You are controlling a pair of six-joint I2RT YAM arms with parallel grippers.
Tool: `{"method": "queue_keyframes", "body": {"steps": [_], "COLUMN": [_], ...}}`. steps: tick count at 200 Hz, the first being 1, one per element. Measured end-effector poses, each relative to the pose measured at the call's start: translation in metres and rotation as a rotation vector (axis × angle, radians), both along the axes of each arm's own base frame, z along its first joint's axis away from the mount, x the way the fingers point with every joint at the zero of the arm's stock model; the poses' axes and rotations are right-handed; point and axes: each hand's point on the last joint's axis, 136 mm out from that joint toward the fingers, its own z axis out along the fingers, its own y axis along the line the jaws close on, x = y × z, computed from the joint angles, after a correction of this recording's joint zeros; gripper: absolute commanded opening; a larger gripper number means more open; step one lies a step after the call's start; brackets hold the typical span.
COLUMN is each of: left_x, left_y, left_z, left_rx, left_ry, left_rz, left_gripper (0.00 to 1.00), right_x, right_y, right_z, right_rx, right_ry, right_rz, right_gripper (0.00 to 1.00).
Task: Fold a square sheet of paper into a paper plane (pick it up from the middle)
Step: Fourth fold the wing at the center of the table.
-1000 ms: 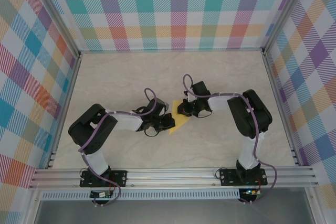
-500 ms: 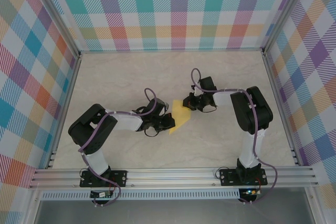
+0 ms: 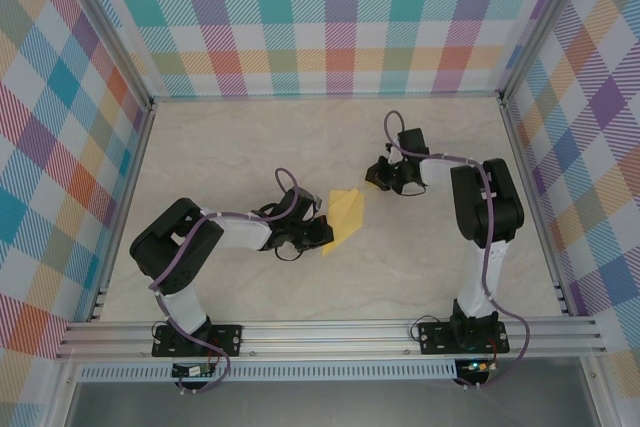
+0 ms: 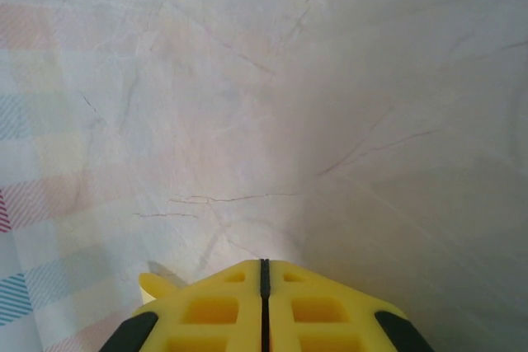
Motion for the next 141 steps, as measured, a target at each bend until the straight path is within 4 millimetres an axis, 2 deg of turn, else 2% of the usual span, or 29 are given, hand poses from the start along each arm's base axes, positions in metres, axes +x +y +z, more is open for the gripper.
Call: {"method": "queue_keyframes", "body": {"steps": [26,44,57,80,97,141], "left_x": [0.0,0.0,0.0,0.0,0.0,0.0], "left_y": [0.0,0.0,0.0,0.0,0.0,0.0], "left_z": [0.0,0.0,0.0,0.0,0.0,0.0], "left_rx": [0.0,0.0,0.0,0.0,0.0,0.0], "left_ry": [0.0,-0.001,-0.001,-0.001,-0.001,-0.001], "left_rz": [0.0,0.0,0.0,0.0,0.0,-0.001], "left_gripper": [0.0,0.0,0.0,0.0,0.0,0.0], "right_x": [-0.009,-0.022,-0.033,-0.061,-0.076,-0.082], "right_y": [0.004,0.023,0.04,0.061,0.07,0.068], "right_z": [0.028,0.048,0.05,0.039,0.025,-0.01], "right_rx": [0.045,0.106,0.134,0.156,0.162,0.132], "right_ry": [-0.035,-0.056,-0.056,-0.004,0.047,0.124], "right_rz": [0.021,0.086,0.136,0.2,0.225,0.215], "right_gripper": [0.1,0.08,0.08,0.08,0.08,0.05]}}
